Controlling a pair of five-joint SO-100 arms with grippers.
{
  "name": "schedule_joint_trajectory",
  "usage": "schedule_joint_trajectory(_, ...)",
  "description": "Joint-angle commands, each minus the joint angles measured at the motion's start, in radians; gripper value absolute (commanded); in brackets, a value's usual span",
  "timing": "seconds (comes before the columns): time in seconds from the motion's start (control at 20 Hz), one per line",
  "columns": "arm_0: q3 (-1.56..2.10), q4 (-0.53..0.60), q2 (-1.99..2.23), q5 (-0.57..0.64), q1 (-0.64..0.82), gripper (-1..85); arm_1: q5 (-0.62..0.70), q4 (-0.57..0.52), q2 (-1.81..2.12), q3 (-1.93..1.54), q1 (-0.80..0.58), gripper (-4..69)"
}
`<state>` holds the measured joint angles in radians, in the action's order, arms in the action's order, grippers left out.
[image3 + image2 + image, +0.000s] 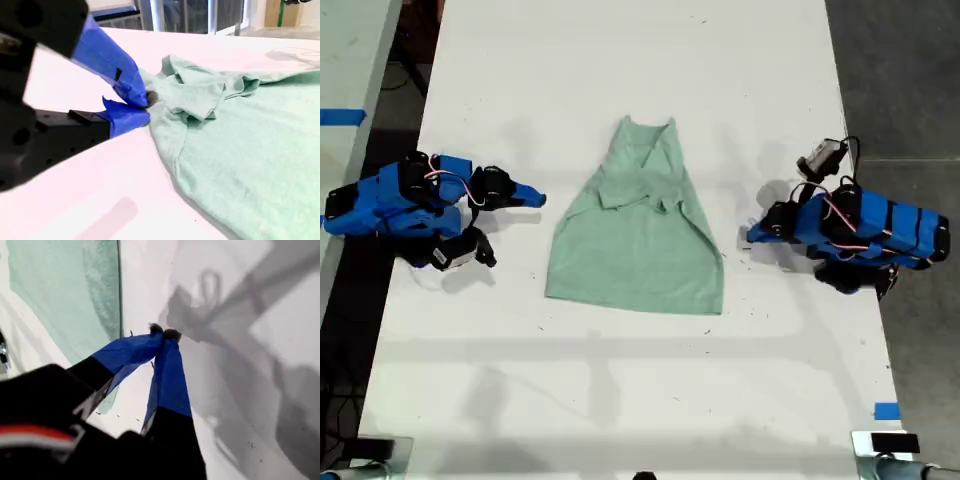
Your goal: Fold t shirt
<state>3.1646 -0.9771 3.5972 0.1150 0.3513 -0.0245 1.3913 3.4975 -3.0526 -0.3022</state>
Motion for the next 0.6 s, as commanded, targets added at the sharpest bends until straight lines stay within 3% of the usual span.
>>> schedule_joint_trajectory(0.0, 0.021, 0.035, 0.008, 0.000, 0.023, -0.2, -0.048, -0.003, 0.014, -0.020, 0.002, -0.3)
schedule_joint_trajectory(0.55, 0.015, 0.032, 0.008, 0.009, -0.043, -0.2, 0.077, -0.021, 0.014, -0.031, -0.011, -0.4)
